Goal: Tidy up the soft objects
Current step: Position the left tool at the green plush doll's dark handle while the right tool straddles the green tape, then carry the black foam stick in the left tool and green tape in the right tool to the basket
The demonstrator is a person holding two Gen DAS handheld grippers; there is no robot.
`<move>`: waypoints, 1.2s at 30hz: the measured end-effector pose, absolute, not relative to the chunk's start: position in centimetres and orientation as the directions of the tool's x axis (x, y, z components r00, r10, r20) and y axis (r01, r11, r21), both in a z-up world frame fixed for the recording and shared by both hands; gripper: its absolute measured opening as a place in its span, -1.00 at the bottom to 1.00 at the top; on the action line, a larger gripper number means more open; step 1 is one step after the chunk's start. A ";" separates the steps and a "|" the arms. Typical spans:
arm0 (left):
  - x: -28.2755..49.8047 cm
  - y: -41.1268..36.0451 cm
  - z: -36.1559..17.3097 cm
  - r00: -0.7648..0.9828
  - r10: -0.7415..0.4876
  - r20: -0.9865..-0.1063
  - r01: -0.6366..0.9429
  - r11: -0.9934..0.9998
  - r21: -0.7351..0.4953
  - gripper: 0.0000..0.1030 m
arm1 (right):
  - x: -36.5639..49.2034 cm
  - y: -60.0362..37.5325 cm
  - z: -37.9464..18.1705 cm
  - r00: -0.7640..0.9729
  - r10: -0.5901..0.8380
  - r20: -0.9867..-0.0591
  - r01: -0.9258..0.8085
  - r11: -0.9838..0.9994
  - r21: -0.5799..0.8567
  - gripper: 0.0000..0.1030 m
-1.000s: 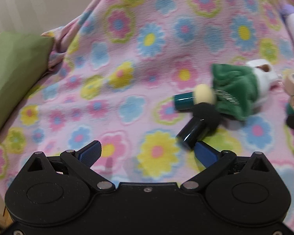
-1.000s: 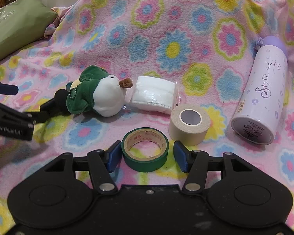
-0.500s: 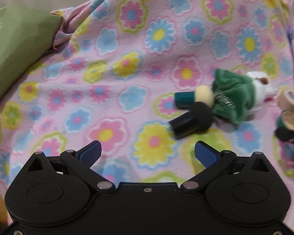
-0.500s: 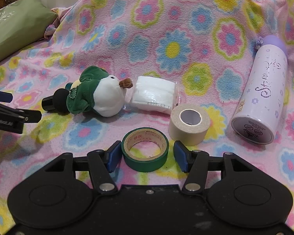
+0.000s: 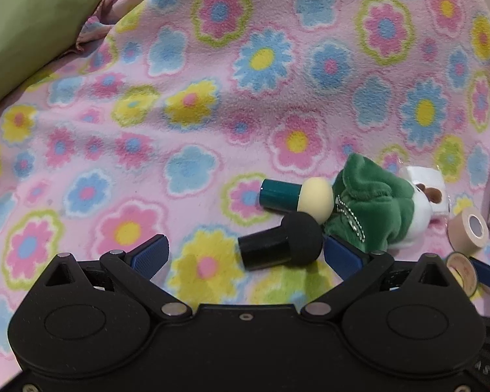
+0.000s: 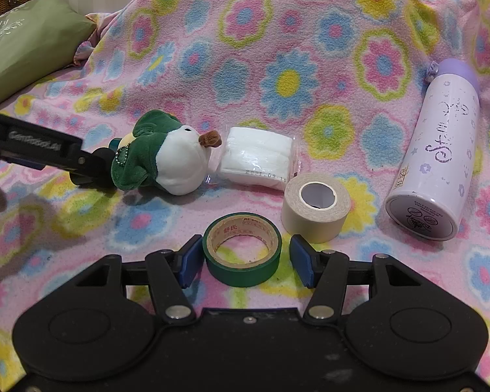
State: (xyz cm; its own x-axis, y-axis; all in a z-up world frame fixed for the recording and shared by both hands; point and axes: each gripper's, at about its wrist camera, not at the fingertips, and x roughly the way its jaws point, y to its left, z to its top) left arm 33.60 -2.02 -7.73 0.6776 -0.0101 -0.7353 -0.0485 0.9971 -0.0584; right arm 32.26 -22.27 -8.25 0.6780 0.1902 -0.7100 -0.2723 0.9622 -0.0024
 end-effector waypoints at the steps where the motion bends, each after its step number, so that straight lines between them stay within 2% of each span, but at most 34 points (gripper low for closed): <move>1: 33.9 -2.1 -7.8 0.675 -0.010 -0.737 -0.052 0.997 -0.062 0.93 | 32.3 -22.3 -8.3 0.678 0.190 -0.710 -0.272 0.962 -0.002 0.06; 7: 34.9 -2.7 -8.5 0.663 0.004 -0.749 -0.067 0.996 -0.054 0.92 | 32.3 -22.3 -8.3 0.678 0.191 -0.710 -0.273 0.962 -0.001 0.06; 10: 35.2 -2.8 -8.8 0.655 0.002 -0.755 -0.062 0.997 -0.051 0.64 | 32.3 -22.3 -8.3 0.678 0.191 -0.710 -0.273 0.962 -0.001 0.06; 13: 34.9 -2.8 -8.8 0.668 -0.002 -0.744 -0.051 0.998 -0.048 0.47 | 32.3 -22.3 -8.3 0.680 0.191 -0.708 -0.270 0.963 0.000 0.04; 15: 34.4 -3.0 -8.5 0.682 -0.018 -0.731 -0.019 0.999 -0.041 0.09 | 32.2 -22.4 -8.3 0.683 0.194 -0.704 -0.266 0.964 0.007 0.02; 22: 32.4 -3.1 -7.7 0.688 -0.069 -0.722 0.048 0.998 -0.049 0.07 | 31.8 -22.5 -8.2 0.692 0.195 -0.695 -0.253 0.967 0.019 -0.10; 36: 28.3 -1.9 -6.1 0.685 -0.109 -0.720 0.075 0.994 -0.079 0.07 | 31.8 -22.6 -8.2 0.693 0.195 -0.694 -0.249 0.968 0.024 -0.11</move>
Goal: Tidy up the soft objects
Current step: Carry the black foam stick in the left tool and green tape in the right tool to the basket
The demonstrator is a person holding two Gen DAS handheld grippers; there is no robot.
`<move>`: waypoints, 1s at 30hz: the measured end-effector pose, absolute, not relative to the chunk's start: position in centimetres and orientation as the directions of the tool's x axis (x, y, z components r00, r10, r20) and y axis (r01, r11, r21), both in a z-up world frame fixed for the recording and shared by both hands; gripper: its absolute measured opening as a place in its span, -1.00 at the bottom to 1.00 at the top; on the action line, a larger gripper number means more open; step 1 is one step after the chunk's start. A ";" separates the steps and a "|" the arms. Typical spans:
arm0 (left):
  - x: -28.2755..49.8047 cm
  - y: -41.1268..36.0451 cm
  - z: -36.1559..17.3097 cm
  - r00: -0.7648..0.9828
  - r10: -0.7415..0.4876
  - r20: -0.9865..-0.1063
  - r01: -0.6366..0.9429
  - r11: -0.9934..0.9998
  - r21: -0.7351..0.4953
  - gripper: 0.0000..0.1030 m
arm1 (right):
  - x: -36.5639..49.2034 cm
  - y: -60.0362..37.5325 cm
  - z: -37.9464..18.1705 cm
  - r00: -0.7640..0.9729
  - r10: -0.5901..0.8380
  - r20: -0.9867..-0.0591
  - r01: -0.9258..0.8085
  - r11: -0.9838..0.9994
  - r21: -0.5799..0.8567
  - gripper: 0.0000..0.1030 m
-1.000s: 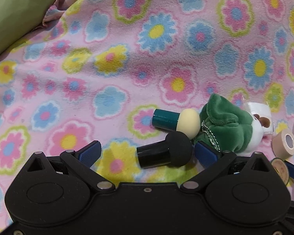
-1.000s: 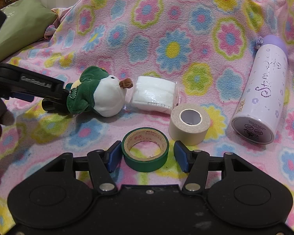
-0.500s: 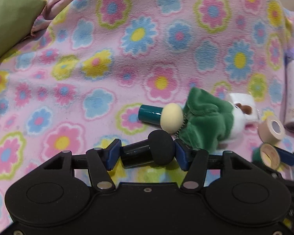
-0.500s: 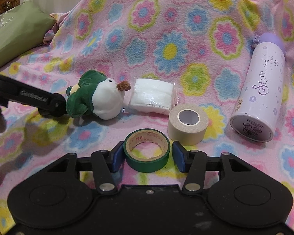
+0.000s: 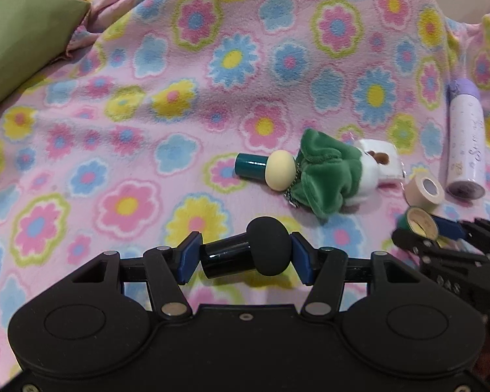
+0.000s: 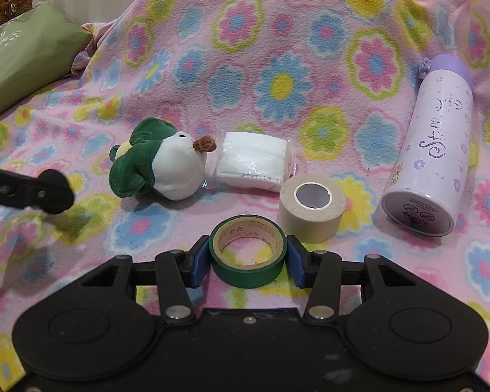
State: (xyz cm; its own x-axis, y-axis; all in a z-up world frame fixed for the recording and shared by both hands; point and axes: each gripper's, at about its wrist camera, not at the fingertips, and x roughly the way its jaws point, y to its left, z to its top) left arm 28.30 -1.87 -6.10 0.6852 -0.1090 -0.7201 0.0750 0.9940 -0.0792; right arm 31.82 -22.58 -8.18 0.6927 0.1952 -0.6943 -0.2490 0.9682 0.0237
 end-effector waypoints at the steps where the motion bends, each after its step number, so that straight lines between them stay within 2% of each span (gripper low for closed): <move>1: 27.8 -1.8 -5.9 0.686 -0.112 -0.719 0.080 0.994 -0.078 0.07 | 31.8 -22.6 -8.2 0.693 0.195 -0.694 -0.247 0.969 0.026 -0.12; 11: 21.4 -1.7 -4.4 0.694 -0.124 -0.709 0.118 0.991 -0.058 0.07 | 31.8 -22.3 -8.1 0.694 0.168 -0.700 -0.240 0.971 -0.004 -0.12; 17: 18.2 -1.1 -4.2 0.684 -0.112 -0.721 0.103 0.993 -0.056 0.07 | 31.0 -21.4 -7.4 0.669 0.114 -0.734 -0.230 0.971 -0.060 -0.10; 21: 16.3 -0.6 -4.1 0.680 -0.101 -0.726 0.089 0.995 -0.054 0.07 | 29.0 -22.0 -5.7 0.634 0.105 -0.766 -0.190 0.981 -0.022 -0.10; 26: 14.1 -0.1 -3.5 0.687 -0.103 -0.719 0.089 0.994 -0.058 0.07 | 24.1 -22.7 -0.9 0.702 0.085 -0.707 -0.173 0.984 -0.053 -0.10; 30: 12.2 0.0 -2.7 0.703 -0.116 -0.702 0.094 0.993 -0.069 0.07 | 20.0 -24.2 3.5 0.719 0.193 -0.668 -0.148 0.981 0.124 -0.09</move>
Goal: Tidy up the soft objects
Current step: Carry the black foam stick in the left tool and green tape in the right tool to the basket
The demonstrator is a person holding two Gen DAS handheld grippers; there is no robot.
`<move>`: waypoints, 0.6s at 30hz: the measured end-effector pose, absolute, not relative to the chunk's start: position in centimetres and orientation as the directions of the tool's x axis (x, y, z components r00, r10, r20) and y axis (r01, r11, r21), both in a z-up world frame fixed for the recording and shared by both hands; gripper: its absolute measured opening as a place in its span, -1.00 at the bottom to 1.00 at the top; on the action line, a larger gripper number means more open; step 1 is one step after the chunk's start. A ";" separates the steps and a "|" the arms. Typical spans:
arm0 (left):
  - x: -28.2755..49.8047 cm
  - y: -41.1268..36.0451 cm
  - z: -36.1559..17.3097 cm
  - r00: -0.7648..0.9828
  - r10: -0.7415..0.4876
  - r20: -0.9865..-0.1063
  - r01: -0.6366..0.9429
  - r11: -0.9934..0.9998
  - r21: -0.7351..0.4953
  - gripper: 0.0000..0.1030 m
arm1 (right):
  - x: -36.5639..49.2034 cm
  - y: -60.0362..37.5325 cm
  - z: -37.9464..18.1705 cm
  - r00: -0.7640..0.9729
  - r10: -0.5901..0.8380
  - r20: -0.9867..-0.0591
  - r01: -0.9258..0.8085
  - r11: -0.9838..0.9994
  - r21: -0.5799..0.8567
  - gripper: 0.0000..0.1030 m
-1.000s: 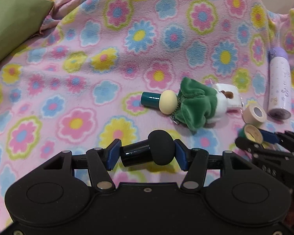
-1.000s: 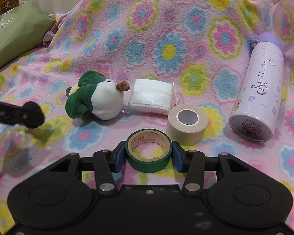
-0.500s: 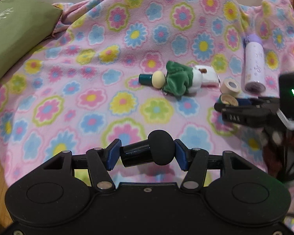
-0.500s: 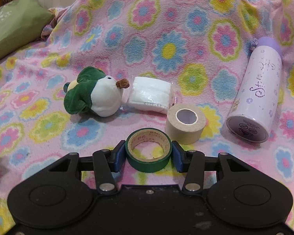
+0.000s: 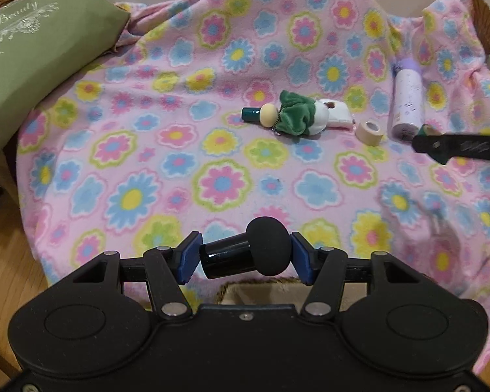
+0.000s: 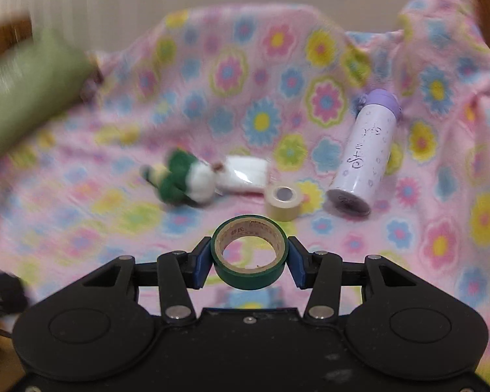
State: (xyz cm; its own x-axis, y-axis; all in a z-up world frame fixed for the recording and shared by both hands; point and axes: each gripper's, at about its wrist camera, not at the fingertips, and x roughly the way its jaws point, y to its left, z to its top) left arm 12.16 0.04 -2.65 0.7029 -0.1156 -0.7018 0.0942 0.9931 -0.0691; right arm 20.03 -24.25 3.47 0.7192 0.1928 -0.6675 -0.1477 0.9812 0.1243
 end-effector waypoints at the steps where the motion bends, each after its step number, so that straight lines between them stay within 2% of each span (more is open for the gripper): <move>1: 11.6 0.0 -2.4 0.708 -0.119 -0.697 0.097 0.993 -0.070 0.07 | 18.6 -24.4 4.5 0.727 0.214 -0.652 -0.146 0.977 0.158 -0.09; 10: 6.9 -0.3 -0.4 0.741 -0.134 -0.657 0.126 0.990 -0.060 0.07 | 7.5 -23.1 8.1 0.752 0.290 -0.591 -0.140 0.948 0.286 -0.08; 18: 2.8 -0.7 0.4 0.767 -0.146 -0.625 0.142 0.988 -0.056 0.07 | 1.1 -22.0 8.1 0.742 0.290 -0.605 -0.109 0.942 0.319 -0.08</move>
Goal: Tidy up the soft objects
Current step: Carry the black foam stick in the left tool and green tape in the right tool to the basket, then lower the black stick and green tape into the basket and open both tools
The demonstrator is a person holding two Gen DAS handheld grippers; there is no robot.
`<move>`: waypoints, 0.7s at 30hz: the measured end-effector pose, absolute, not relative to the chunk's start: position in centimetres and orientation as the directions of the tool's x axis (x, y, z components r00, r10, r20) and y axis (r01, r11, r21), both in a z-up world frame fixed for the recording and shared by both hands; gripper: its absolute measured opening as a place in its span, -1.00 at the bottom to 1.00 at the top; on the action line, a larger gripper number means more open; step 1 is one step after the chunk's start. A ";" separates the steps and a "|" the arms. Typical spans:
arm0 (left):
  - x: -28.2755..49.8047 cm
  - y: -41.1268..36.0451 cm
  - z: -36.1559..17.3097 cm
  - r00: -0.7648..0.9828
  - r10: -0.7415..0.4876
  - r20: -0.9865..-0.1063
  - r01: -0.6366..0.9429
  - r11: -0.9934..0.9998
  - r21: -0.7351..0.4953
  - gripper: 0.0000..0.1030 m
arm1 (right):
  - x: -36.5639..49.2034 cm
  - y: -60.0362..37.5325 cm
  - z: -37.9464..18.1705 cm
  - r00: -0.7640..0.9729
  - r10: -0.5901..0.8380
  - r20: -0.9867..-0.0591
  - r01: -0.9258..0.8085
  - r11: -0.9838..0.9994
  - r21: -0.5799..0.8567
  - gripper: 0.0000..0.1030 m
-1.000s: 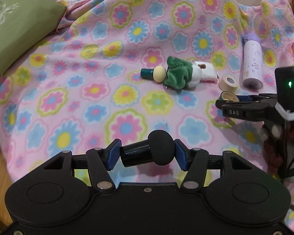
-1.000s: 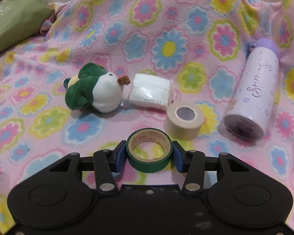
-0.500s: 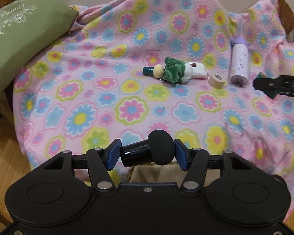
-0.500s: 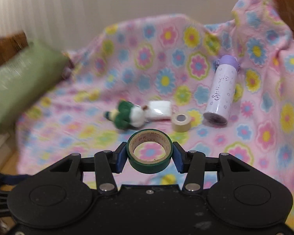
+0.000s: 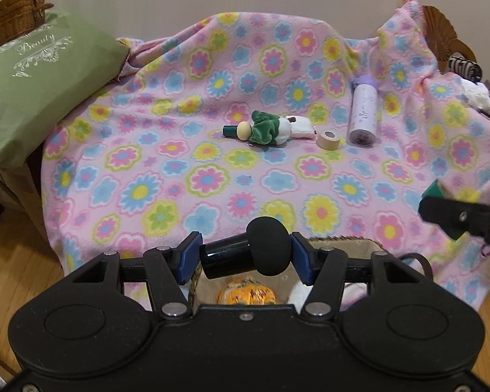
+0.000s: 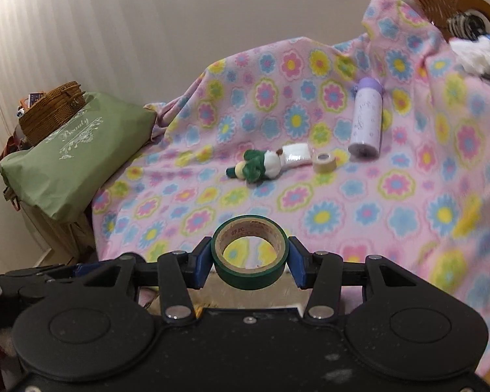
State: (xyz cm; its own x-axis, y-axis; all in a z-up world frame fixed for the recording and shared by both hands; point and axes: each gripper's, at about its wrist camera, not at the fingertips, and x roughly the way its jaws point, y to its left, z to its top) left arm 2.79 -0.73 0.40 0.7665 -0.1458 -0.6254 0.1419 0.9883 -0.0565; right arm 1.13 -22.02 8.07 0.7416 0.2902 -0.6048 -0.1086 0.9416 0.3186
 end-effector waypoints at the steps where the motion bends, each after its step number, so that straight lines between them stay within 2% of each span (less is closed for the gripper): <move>1: 2.3 -0.7 0.4 0.769 -0.146 -0.623 0.143 0.988 -0.055 0.07 | 0.5 -21.9 8.1 0.738 0.292 -0.608 -0.108 0.941 0.322 -0.08; 13: 2.0 -0.9 -1.3 0.708 -0.146 -0.691 0.149 0.987 -0.056 0.07 | -1.3 -21.3 5.7 0.656 0.277 -0.702 -0.049 0.944 0.326 -0.08; 21: 1.9 -1.0 -2.5 0.663 -0.141 -0.735 0.153 0.987 -0.050 0.07 | -1.3 -20.9 5.0 0.624 0.276 -0.731 -0.045 0.946 0.320 -0.08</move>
State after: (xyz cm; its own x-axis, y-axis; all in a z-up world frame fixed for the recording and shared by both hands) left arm 1.94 -0.97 -2.53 0.6631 -0.1407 -0.7352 0.1535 0.9869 -0.0505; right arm -1.29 -20.87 5.05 0.6239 0.2764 -0.7310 -0.0448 0.9465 0.3196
